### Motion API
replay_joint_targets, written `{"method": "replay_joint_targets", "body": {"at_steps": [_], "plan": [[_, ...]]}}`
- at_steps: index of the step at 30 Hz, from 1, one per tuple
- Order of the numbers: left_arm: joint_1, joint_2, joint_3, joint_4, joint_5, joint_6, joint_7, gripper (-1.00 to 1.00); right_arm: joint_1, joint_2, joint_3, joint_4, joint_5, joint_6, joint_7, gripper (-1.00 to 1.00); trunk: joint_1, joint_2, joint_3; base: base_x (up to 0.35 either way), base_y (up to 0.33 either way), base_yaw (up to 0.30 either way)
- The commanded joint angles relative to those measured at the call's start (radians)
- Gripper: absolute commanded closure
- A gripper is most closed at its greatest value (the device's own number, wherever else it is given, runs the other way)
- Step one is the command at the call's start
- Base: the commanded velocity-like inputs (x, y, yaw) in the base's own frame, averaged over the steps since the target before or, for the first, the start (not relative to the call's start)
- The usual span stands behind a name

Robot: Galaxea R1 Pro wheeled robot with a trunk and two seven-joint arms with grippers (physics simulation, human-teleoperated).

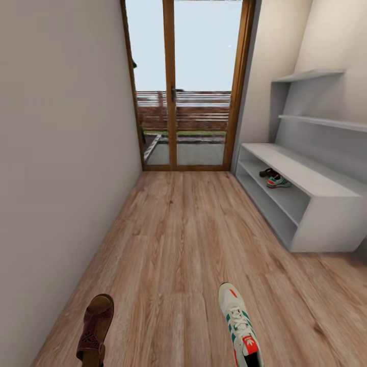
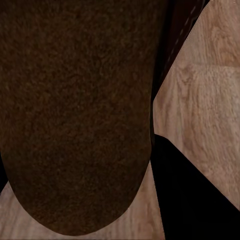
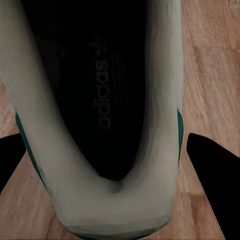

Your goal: Pick up the two gym shoes and the two sandals from the corridor floor and place them onto the hallstand (shoe rack) in the corridor, making sure they are on the rack and not on the floor. Arrange them so the two gym shoes are next to each other and the two sandals are next to each other.

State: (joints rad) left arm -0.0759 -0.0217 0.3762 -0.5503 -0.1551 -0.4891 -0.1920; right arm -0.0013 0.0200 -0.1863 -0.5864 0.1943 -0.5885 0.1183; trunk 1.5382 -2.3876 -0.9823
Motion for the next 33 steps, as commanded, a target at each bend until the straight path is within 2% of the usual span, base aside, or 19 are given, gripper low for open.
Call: {"method": "replay_joint_targets", "body": {"at_steps": [1, 33], "plan": [[-0.001, -0.001, 0.009, 0.0, -0.012, -0.003, -0.006, 1.0, 0.0, 0.001, -0.008, -0.001, 0.006, -0.002, 0.009, 1.0, 0.0, 0.0, -0.001, 0.34, 0.0, 0.0], [-0.001, -0.001, 0.009, 0.0, -0.012, -0.003, -0.005, 1.0, 0.0, 0.001, -0.008, -0.001, 0.006, -0.002, 0.009, 1.0, 0.0, 0.0, -0.001, 0.34, 0.0, 0.0]]}}
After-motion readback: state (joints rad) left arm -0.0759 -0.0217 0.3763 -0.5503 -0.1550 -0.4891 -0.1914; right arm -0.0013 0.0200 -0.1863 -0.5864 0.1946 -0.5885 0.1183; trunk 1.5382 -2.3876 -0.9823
